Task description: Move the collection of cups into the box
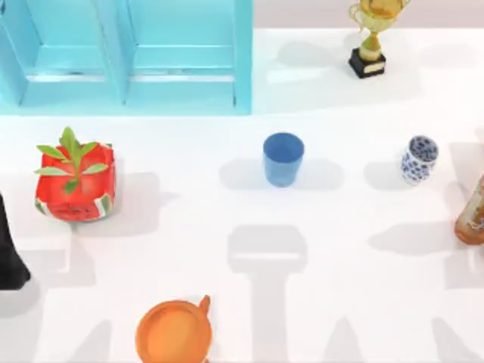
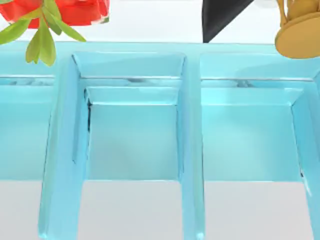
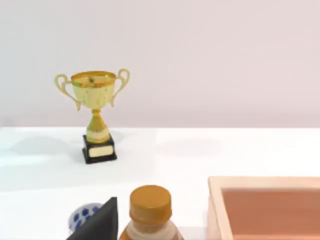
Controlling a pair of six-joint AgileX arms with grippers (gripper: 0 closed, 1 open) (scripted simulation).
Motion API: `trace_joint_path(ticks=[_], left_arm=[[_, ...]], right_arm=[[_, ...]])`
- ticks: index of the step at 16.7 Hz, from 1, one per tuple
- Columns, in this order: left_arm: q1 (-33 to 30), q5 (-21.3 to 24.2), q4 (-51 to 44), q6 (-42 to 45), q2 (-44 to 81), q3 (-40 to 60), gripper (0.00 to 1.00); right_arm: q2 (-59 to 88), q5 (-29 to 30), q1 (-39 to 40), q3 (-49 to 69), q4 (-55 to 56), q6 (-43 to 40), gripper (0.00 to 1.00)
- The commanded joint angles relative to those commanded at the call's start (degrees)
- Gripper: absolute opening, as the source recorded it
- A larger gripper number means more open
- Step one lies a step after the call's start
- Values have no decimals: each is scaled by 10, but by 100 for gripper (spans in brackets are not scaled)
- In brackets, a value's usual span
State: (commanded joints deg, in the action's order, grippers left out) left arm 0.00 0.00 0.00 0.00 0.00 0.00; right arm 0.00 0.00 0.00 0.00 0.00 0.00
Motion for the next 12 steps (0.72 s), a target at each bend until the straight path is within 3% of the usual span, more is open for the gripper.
trace_joint_path(ticks=[6,12], left_arm=[[0,0,0,0,0,0,100],[0,0,0,0,0,0,100]], right_arm=[[56,-1,6,58,-46,5,100],[312,1,24,313,-223,27,100]])
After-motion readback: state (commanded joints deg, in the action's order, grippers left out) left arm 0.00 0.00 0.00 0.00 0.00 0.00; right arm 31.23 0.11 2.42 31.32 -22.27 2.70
